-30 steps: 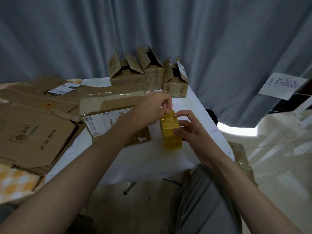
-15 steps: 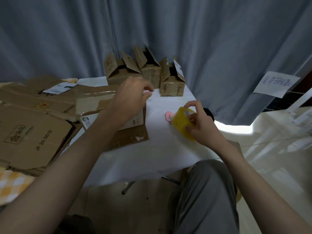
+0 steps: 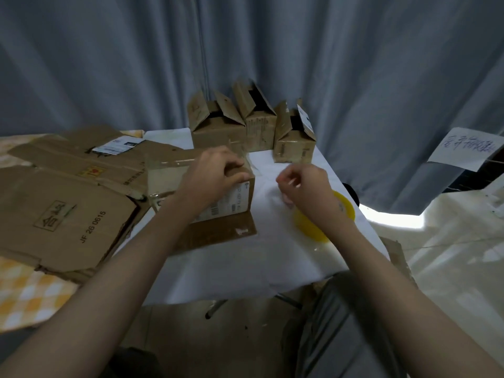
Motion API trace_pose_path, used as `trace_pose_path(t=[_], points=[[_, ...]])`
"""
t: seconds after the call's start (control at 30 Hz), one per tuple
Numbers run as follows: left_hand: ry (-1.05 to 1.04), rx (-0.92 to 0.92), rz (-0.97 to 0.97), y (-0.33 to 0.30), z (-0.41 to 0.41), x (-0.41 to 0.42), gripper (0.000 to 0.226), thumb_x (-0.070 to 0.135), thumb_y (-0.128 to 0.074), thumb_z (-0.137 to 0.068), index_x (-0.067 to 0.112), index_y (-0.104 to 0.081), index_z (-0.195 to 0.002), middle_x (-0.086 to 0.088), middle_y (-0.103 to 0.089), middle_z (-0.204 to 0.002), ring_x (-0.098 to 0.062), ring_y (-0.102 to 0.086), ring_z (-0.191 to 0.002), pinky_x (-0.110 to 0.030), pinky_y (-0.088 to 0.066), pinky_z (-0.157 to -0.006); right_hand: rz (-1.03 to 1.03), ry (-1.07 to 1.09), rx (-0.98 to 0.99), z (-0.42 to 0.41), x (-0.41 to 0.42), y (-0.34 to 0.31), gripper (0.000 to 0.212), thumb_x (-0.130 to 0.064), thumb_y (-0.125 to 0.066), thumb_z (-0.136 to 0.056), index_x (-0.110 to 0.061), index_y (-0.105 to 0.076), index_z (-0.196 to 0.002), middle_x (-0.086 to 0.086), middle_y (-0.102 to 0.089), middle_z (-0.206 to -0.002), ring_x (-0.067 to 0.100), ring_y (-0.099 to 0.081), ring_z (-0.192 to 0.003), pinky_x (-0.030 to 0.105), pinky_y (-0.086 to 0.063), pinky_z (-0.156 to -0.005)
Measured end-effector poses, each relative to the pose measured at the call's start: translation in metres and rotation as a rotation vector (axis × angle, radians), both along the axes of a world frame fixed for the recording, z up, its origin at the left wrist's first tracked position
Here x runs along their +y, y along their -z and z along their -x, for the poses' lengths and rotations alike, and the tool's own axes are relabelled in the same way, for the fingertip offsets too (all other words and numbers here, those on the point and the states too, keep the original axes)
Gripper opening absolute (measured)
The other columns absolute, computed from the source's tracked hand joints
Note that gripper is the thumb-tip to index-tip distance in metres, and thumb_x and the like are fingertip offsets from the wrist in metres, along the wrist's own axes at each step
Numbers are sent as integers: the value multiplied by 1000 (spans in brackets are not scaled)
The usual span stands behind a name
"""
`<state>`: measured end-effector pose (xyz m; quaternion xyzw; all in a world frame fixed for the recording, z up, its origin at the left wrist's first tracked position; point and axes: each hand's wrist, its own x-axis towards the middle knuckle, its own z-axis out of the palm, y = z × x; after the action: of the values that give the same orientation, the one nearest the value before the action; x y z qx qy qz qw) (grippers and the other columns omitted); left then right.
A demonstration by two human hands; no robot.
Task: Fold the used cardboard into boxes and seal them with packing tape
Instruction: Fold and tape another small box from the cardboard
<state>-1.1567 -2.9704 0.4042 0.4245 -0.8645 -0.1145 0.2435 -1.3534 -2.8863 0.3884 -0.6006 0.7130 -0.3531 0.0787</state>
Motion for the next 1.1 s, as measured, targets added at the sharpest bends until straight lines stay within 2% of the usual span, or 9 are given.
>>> trace_pose_path(t=[0.07, 0.17, 0.33, 0.5, 0.6, 0.67, 0.83, 1.0, 1.1], points=[[-3, -5, 2, 0, 0, 0, 41, 42, -71, -87, 19, -70, -121, 0, -64, -121, -15, -55, -110, -40, -48, -98, 72, -27, -139, -21, -15, -13, 12, -8, -65, -87, -9, -73, -78, -6, -68, -67, 9, -64, -64, 24, -51, -65], [22, 4, 3, -1, -2, -2, 35, 39, -74, -86, 21, -73, -116, -2, -66, -115, -17, -58, -104, -42, -51, -92, 45, -53, -272, -42, -34, -18, 8, -12, -71, -86, -6, -77, -88, 4, -73, -81, 7, -60, -67, 16, -46, -61], [48, -32, 25, 3, -7, -6, 35, 36, -77, -82, 24, -73, -115, 1, -67, -114, -16, -58, -104, -40, -51, -89, -23, 40, -364, -51, -43, -2, 15, -21, -78, -82, -9, -72, -88, -4, -66, -73, 4, -57, -64, 16, -43, -59], [86, -39, 60, 6, -6, -23, 30, 41, -66, -89, 23, -74, -111, 6, -63, -103, -10, -56, -94, -20, -42, -74, -76, 111, -702, -50, -39, 9, 19, -18, -82, -81, -4, -71, -88, 10, -73, -81, 15, -68, -68, 29, -60, -65], [159, -127, 78, 2, 0, -40, 28, 35, -55, -96, 27, -68, -119, 7, -59, -118, -13, -53, -108, -31, -45, -91, -91, 106, -846, -49, -37, 14, 17, -15, -79, -84, -2, -71, -91, 10, -72, -79, 13, -67, -65, 24, -56, -60], [247, -278, 99, 0, 6, -50, 32, 35, -47, -100, 31, -64, -126, 12, -56, -131, -14, -46, -113, -36, -42, -95, -95, 102, -877, -49, -37, 14, 15, -14, -78, -85, -1, -71, -91, 9, -72, -76, 13, -68, -63, 23, -55, -59], [359, -540, 159, -4, 15, -74, 42, 46, -26, -98, 35, -64, -113, 14, -60, -122, -13, -43, -115, -33, -33, -82, -113, 73, -879, -46, -37, 14, 20, -15, -78, -86, 1, -71, -94, 10, -72, -79, 12, -69, -63, 27, -59, -64], [303, -494, 30, -3, 18, -91, 32, 41, -31, -103, 27, -59, -110, 10, -52, -107, -14, -52, -100, -38, -47, -86, -119, 90, -856, -46, -39, 16, 15, -16, -77, -86, -4, -72, -92, 6, -73, -77, 8, -67, -59, 22, -57, -60], [254, -439, -35, 4, 16, -97, 34, 45, -32, -102, 26, -53, -121, 8, -49, -121, -13, -54, -98, -36, -47, -78, -115, 86, -871, -46, -40, 17, 14, -18, -78, -86, -6, -73, -92, 5, -73, -76, 7, -68, -57, 21, -57, -59]])
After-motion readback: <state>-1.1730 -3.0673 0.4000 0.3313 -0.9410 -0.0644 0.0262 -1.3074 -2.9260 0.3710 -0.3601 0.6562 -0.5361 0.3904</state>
